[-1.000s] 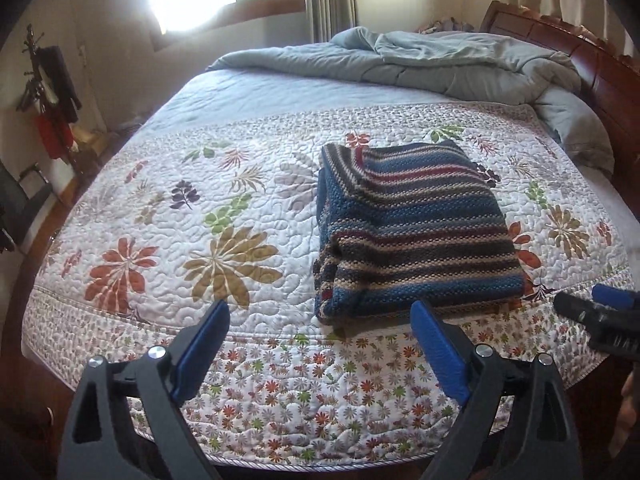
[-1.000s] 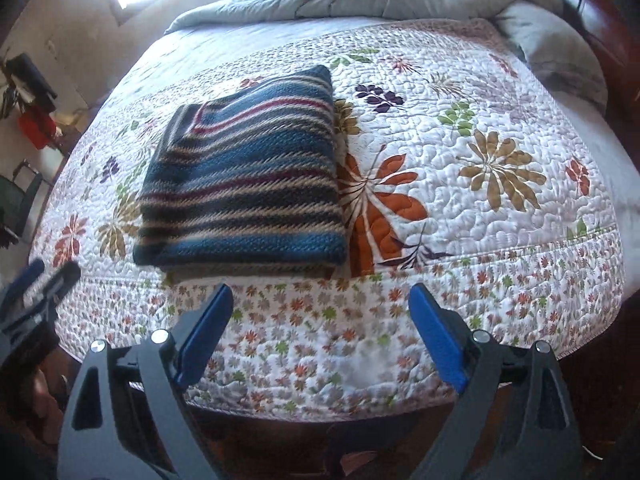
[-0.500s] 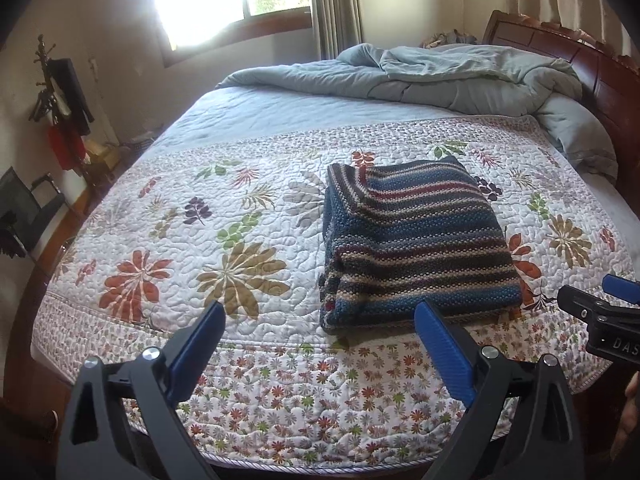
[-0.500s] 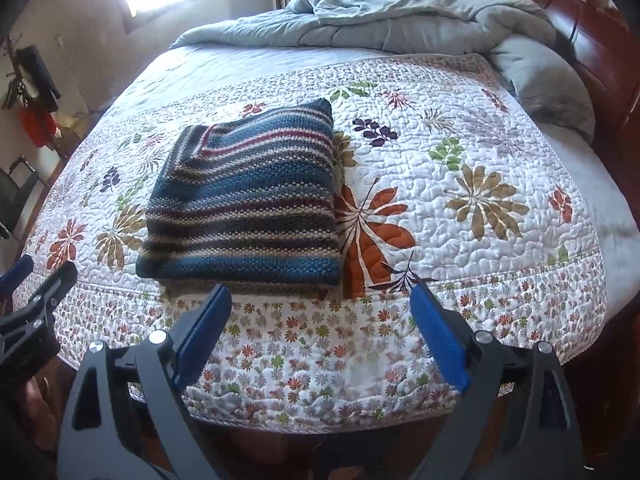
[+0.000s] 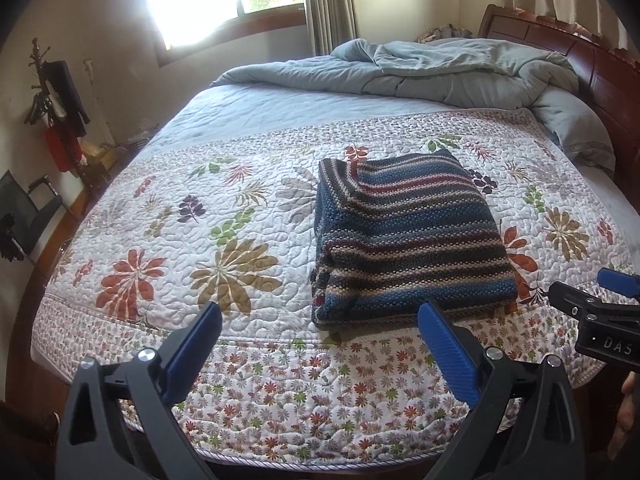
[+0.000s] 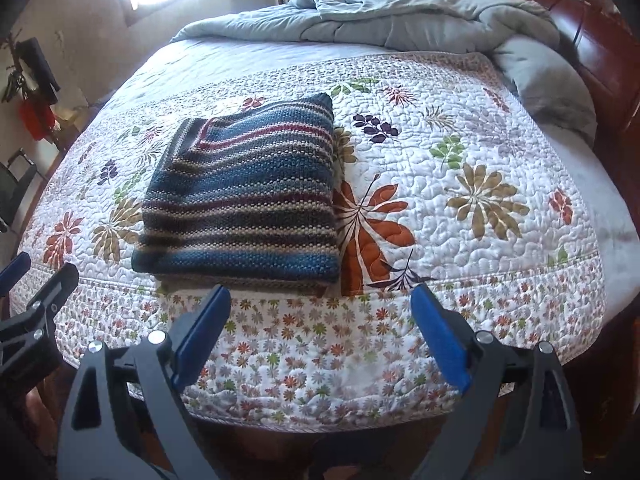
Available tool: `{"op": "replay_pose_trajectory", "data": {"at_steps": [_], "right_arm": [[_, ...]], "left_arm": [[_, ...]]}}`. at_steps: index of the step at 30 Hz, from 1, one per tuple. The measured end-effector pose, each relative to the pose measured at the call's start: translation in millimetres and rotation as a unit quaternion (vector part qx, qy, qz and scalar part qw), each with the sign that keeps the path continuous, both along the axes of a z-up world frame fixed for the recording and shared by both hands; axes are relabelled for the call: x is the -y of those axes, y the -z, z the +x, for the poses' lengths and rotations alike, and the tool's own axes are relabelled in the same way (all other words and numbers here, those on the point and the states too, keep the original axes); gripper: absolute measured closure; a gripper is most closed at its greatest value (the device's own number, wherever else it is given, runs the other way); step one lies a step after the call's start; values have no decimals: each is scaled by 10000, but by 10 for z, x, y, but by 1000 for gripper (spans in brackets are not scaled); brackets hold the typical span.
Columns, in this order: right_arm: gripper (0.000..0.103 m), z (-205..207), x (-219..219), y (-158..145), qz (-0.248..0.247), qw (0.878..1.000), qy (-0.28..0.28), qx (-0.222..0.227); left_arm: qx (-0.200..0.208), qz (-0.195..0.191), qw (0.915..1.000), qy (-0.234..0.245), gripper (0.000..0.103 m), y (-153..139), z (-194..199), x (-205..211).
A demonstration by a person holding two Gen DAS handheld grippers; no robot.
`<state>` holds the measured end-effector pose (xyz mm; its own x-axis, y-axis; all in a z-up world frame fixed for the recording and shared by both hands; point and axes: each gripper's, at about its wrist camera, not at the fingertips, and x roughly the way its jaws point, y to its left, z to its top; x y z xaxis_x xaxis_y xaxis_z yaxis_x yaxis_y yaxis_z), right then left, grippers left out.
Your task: Fold small clothes
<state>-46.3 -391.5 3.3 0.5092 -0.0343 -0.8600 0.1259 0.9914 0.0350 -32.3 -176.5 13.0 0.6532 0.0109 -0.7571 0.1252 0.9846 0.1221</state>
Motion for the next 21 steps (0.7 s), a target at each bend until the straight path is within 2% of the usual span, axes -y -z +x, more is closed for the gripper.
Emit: {"op": "replay_pose_trajectory", "data": {"at_steps": [21], "right_arm": [[12, 36, -25, 96, -103, 9997, -180, -121]], "left_arm": [[-278, 71, 9996, 15, 4, 185, 71, 92]]}}
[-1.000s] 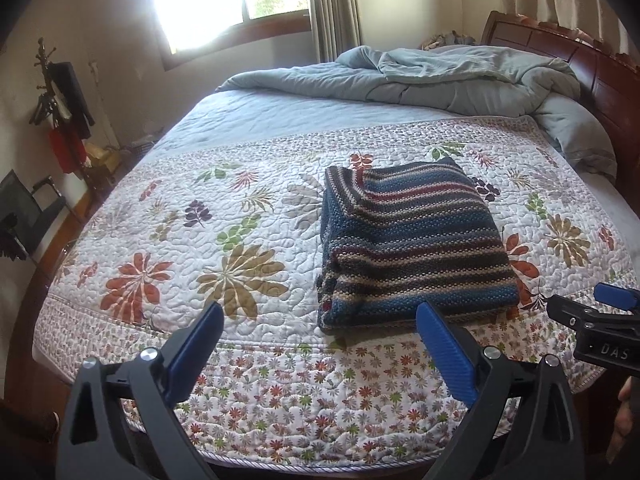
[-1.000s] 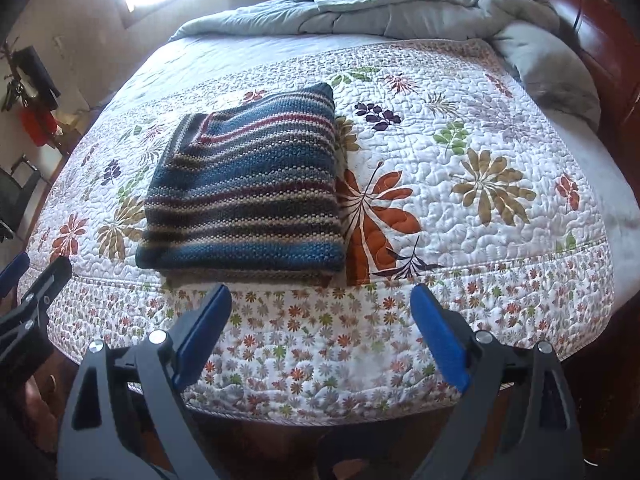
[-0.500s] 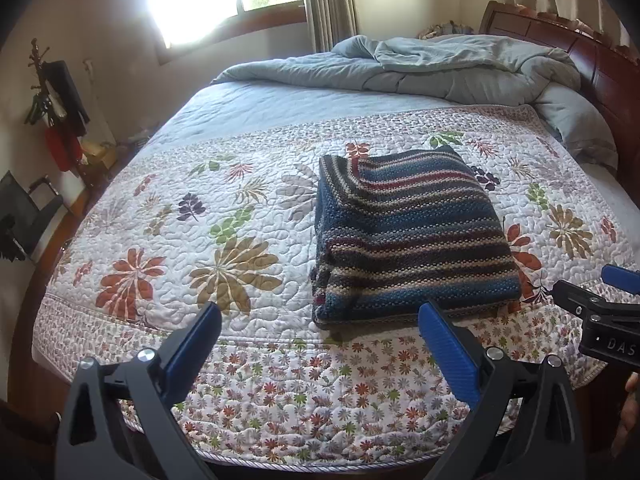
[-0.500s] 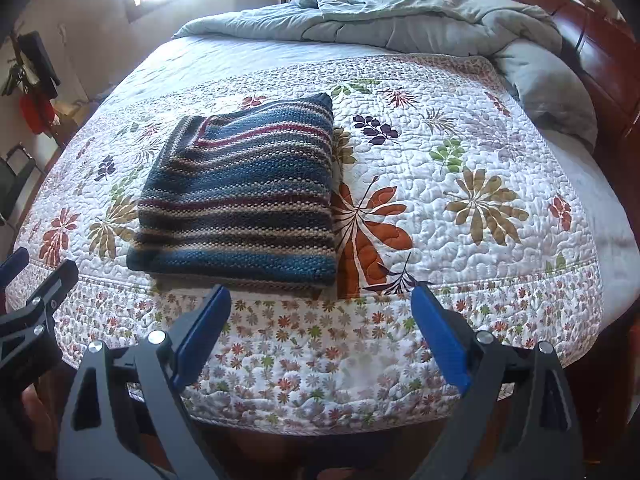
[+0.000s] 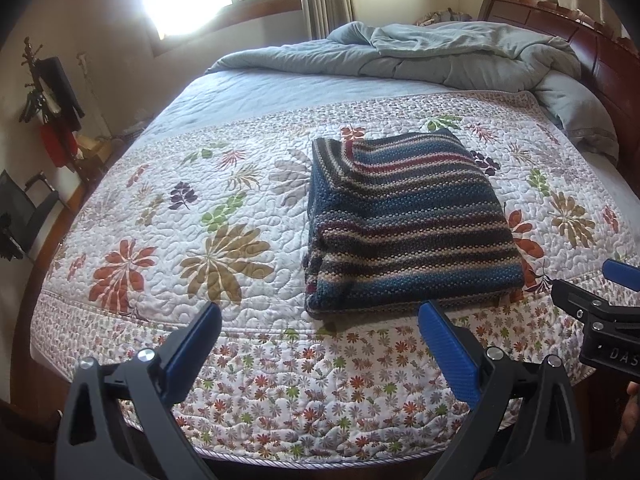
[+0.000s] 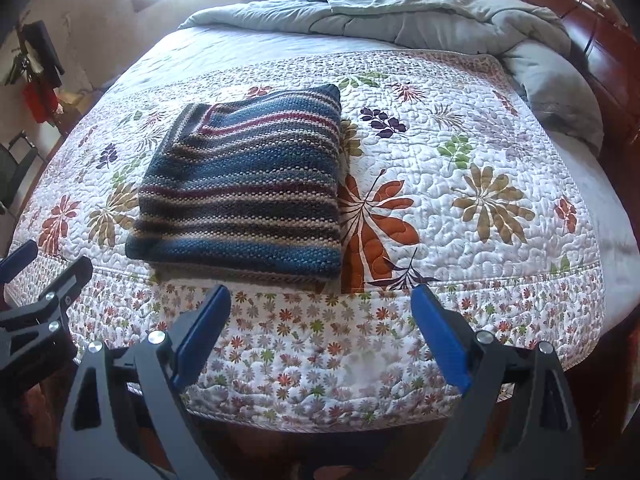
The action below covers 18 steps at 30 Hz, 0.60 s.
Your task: Fold small clothes
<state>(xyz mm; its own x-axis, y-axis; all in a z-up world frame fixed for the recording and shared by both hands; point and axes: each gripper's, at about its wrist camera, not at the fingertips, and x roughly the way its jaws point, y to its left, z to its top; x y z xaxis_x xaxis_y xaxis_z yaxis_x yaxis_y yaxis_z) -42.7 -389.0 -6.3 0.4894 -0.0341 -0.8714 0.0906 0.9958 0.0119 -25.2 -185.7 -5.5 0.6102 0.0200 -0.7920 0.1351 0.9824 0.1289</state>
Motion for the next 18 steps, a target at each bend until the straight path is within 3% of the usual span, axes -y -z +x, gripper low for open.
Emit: {"op": "replay_pose_trajectory", "data": {"at_steps": [18], "right_arm": [[11, 9, 3, 46, 15, 9999, -48, -112]], "left_arm": [[-9, -23, 10000, 2, 4, 6, -1, -6]]}}
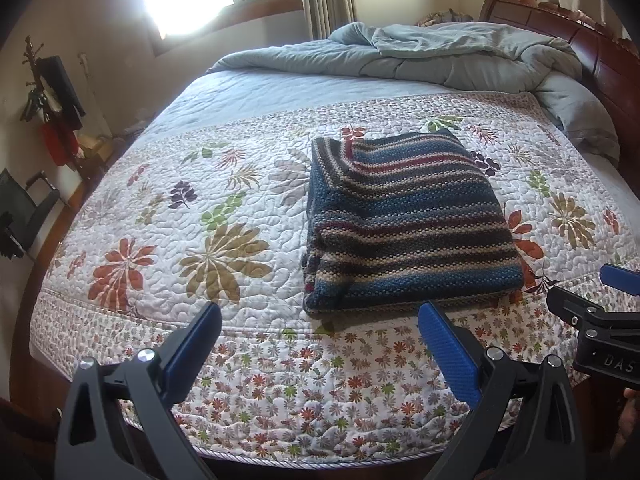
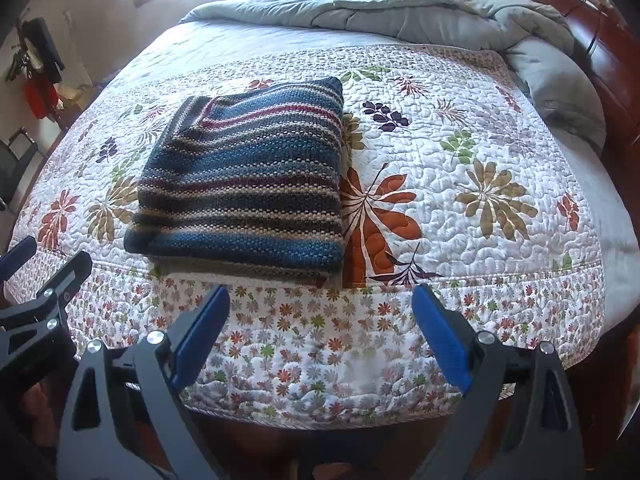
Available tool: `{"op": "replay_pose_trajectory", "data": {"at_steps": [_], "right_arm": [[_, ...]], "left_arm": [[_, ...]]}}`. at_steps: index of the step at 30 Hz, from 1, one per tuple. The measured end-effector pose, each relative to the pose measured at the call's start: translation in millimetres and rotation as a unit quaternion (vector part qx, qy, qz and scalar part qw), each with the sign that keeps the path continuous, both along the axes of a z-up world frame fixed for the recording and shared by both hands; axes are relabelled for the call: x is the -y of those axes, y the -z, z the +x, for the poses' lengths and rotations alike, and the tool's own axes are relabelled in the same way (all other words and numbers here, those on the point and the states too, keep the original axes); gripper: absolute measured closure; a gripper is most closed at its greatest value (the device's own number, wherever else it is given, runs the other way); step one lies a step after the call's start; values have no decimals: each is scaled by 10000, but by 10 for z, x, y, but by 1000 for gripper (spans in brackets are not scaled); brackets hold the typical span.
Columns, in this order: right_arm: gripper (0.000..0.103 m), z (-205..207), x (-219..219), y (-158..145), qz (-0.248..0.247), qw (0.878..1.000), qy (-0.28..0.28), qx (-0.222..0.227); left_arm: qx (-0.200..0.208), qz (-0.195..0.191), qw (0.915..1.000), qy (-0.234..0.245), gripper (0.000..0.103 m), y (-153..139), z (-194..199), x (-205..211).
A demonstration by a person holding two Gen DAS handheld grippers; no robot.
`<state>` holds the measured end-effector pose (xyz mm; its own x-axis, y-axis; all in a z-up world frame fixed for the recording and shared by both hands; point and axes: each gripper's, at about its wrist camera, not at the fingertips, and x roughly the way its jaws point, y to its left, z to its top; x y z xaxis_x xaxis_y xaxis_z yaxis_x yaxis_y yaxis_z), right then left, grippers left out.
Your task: Fold small clothes
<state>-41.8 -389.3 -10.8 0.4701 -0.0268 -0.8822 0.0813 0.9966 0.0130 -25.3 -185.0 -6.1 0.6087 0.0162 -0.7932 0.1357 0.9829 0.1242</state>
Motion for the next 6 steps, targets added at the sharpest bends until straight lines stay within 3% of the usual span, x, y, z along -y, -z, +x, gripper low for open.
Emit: {"op": "replay_pose_trajectory", "data": {"at_steps": [6], "right_arm": [[11, 4, 4, 2, 11, 10000, -3, -13]], "left_arm": [[17, 1, 10000, -3, 4, -13, -9, 7]]}}
